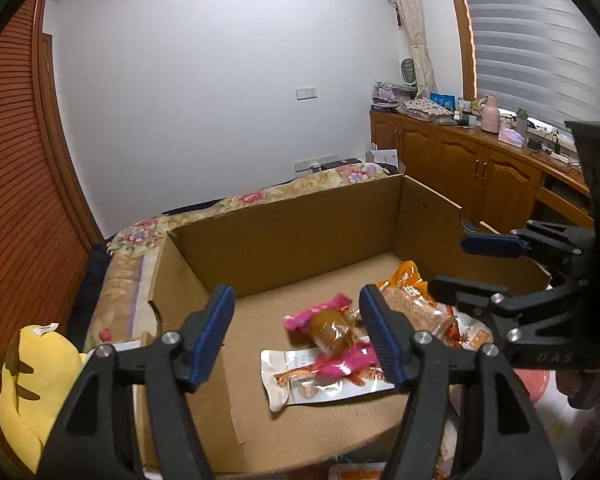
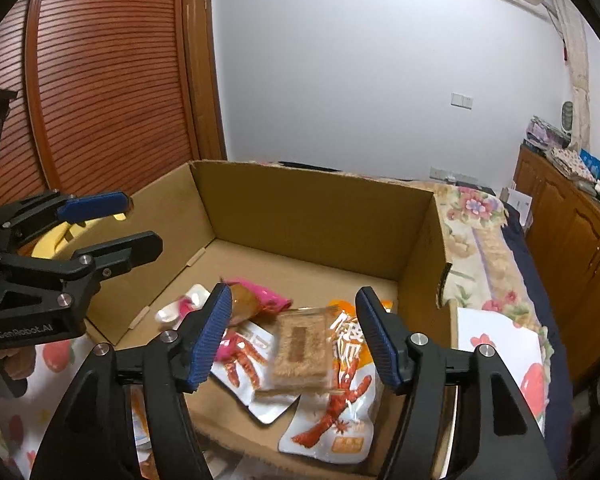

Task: Organize snacks
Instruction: 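Open both grippers to release the snacks into the box, then move right gripper down to the white duck-neck pouch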

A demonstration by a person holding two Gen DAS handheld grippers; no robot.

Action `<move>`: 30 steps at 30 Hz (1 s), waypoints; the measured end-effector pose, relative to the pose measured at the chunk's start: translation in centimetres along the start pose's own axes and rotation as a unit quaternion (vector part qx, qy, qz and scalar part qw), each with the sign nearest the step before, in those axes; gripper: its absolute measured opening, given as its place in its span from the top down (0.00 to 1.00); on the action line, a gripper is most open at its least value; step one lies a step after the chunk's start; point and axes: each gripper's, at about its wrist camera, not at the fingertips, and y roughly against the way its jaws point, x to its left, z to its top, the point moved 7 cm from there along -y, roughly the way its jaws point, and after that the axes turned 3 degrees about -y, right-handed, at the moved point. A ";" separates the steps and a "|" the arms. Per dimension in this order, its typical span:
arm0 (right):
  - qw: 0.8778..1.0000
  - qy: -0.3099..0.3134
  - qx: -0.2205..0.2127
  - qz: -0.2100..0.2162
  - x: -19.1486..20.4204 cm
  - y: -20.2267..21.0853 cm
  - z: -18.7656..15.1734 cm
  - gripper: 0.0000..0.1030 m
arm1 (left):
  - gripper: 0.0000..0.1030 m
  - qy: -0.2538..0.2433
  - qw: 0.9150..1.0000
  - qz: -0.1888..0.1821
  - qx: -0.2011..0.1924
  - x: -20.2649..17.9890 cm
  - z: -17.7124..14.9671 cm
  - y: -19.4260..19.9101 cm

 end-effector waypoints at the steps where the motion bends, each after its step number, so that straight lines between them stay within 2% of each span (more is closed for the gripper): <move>1: 1.000 -0.002 -0.004 0.001 0.1 0.5 0.1 0.36 | 0.36 0.000 1.000 0.000 -0.001 0.0 0.0 0.3; 8: 1.000 -0.006 -0.030 0.005 0.7 5.3 0.4 0.36 | 0.35 -0.015 1.000 0.007 -0.010 -1.0 -0.2 4.2; 14: 0.999 -0.016 -0.035 0.009 1.7 10.1 -1.5 0.36 | 0.28 -0.021 0.999 0.002 -0.024 -2.1 -1.4 8.7; 16: 0.999 -0.018 -0.033 0.008 2.2 11.8 -2.7 0.35 | 0.25 -0.018 0.999 -0.003 -0.028 -2.5 -2.2 10.1; 20: 0.999 -0.023 -0.019 0.010 3.3 13.6 -5.2 0.35 | 0.25 -0.017 0.999 -0.015 -0.025 -3.4 -4.2 12.2; 30: 0.998 -0.044 0.031 0.019 5.9 15.0 -12.9 0.35 | 0.25 -0.020 0.999 -0.022 -0.012 -5.1 -10.1 15.7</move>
